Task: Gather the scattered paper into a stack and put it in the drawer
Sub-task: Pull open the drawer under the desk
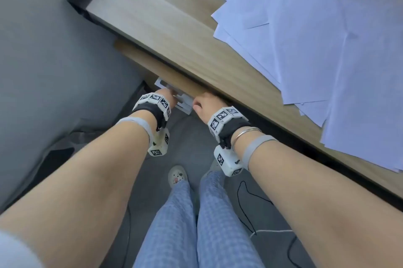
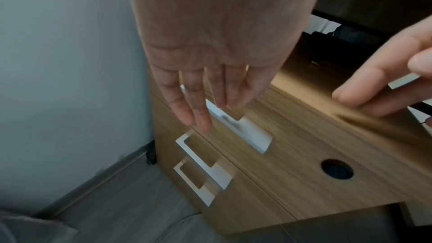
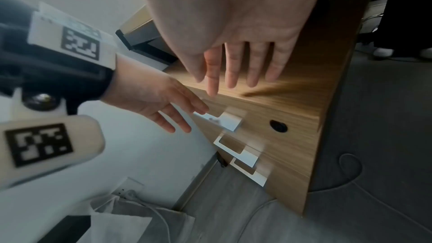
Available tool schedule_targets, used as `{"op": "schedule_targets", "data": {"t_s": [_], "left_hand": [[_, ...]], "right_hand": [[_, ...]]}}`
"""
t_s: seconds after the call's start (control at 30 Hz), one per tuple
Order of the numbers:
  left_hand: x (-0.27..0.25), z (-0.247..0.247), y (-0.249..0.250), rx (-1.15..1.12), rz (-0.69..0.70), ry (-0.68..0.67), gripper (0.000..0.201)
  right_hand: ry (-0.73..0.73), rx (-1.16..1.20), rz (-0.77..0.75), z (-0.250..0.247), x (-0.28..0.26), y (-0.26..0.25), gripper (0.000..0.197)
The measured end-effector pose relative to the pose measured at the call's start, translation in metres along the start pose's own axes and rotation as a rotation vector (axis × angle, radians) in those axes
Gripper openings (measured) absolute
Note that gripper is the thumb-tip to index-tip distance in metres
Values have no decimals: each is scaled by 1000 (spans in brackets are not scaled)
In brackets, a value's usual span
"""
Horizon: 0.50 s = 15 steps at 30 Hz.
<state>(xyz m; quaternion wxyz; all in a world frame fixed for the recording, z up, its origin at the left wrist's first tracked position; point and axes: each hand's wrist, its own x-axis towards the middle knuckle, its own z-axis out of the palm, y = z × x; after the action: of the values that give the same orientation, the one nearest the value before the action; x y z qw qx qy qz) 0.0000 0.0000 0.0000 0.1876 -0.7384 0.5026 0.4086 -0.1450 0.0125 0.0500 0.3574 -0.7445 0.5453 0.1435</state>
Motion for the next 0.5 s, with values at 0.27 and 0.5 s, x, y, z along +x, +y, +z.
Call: {"op": "schedule_targets", "data": {"t_s": [0.27, 0.5], "left_hand": [[19, 13, -6, -51, 38, 65, 52], [12, 17, -6, -108, -22, 54, 56]], "right_hand": [[68, 11, 6, 12, 7, 6, 32], [66, -11, -1, 13, 6, 6, 35]]}}
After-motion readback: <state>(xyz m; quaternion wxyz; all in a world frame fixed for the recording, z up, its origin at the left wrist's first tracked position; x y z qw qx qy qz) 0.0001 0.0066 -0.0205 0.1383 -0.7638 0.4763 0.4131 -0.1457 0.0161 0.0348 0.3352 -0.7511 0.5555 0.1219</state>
